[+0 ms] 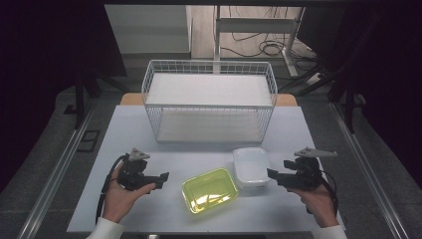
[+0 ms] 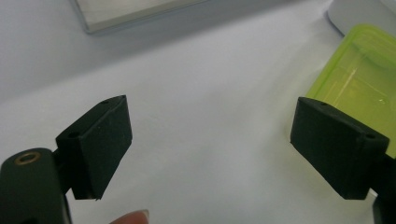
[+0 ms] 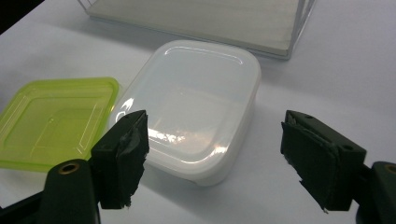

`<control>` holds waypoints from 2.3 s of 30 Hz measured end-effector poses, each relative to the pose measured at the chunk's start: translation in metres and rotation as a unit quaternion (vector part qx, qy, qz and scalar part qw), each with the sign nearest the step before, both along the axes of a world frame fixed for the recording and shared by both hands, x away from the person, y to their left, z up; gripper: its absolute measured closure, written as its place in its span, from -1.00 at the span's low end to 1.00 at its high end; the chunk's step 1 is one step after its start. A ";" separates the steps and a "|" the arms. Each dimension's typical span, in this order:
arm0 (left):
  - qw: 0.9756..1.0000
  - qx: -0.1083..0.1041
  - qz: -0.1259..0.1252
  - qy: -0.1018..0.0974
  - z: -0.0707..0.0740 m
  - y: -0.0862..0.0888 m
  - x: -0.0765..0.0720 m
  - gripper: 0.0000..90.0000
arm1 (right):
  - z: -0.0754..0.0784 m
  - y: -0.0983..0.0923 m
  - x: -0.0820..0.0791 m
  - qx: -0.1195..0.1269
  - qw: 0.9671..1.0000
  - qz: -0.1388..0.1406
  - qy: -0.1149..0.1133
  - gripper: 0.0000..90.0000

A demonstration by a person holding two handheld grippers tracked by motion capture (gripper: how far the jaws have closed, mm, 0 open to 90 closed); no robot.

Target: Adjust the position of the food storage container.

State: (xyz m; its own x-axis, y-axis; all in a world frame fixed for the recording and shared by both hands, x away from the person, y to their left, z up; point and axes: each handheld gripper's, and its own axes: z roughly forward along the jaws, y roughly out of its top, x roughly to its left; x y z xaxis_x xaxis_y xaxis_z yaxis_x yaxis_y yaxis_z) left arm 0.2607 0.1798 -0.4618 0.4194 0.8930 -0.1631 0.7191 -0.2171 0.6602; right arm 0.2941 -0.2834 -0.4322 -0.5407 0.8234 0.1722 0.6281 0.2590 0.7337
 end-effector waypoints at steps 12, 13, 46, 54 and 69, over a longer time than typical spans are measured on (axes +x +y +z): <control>1.000 -0.016 -0.005 0.002 0.004 0.003 -0.008 -0.74 | 0.009 0.007 0.000 0.004 1.000 0.013 0.019 -0.33; 1.000 -0.017 -0.003 0.001 0.005 0.004 -0.009 -0.74 | 0.011 0.009 0.000 0.004 1.000 0.015 0.019 -0.31; 1.000 -0.016 -0.003 0.023 -0.005 0.006 -0.008 -0.75 | -0.028 0.083 -0.014 -0.087 0.980 0.139 0.109 0.97; 1.000 -0.012 -0.002 0.028 -0.008 0.005 -0.007 -0.75 | -0.043 0.093 -0.012 -0.108 0.977 0.144 0.112 0.97; 0.999 -0.012 0.001 0.030 -0.009 0.009 -0.008 -0.75 | -0.044 0.107 -0.017 -0.113 0.974 0.167 0.101 0.97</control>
State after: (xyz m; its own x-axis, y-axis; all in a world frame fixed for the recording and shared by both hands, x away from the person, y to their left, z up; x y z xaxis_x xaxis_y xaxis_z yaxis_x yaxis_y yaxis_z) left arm 0.2525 0.1890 -0.4704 0.4061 0.8896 -0.2092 0.7583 -0.2003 0.6204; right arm 0.2769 -0.1769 -0.4759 -0.7594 0.6360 0.1370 0.6059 0.6148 0.5049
